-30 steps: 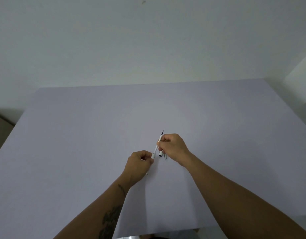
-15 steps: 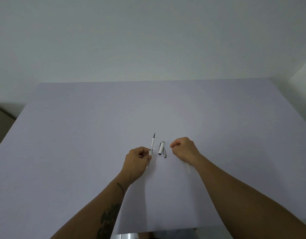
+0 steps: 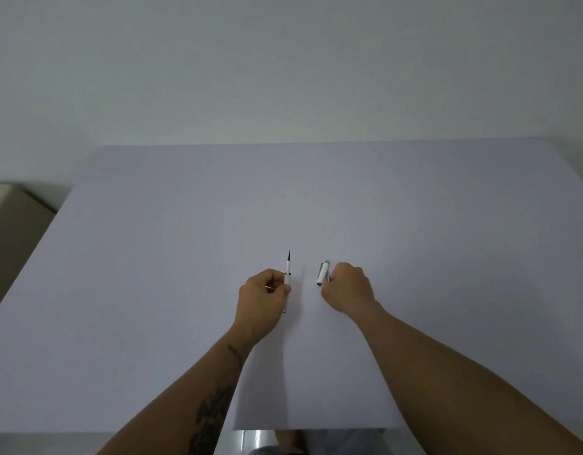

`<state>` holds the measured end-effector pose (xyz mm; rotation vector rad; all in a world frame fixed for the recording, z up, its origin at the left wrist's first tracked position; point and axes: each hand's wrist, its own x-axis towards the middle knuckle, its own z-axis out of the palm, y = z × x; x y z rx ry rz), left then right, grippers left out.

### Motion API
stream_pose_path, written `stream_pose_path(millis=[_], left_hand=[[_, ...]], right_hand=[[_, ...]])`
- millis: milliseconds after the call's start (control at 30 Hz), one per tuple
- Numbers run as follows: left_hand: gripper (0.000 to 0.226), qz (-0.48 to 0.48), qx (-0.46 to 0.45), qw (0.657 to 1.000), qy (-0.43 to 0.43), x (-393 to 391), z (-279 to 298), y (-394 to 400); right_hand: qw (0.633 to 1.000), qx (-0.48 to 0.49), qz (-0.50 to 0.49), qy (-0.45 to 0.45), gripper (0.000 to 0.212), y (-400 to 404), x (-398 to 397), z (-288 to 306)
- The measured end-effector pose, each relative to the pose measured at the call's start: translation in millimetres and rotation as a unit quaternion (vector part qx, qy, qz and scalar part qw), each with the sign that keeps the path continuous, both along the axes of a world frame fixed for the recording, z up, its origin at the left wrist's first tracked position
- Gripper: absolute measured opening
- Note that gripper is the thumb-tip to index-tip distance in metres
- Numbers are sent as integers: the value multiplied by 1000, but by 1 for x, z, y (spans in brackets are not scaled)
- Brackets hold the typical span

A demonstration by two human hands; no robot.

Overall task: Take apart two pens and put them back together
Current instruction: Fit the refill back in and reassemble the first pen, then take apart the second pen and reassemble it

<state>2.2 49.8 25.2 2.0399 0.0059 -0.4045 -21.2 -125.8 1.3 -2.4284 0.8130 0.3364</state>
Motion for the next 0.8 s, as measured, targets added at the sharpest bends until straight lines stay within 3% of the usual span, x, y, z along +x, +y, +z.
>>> stream_pose_path(millis=[167,333,500,633,800], left_hand=[[7,1,13,1000,5,3,2,8],[7,-2,13,1000,12,4,1,14],[7,-11,12,1000,10,6,5,12],[12,-25,0,1000,9,6,10,2],[16,-54,1,998,-9,4,19,-14]], right_hand=[[999,-35,-5,-6,30,4,4,-7],[999,-14,-31,7,19,2,6,-2],[979,125,-154,-42,20,-3,13,21],[908,332,-223,-128,12,-8,27,59],[920,304,-145,-201,13,-11,29,99]])
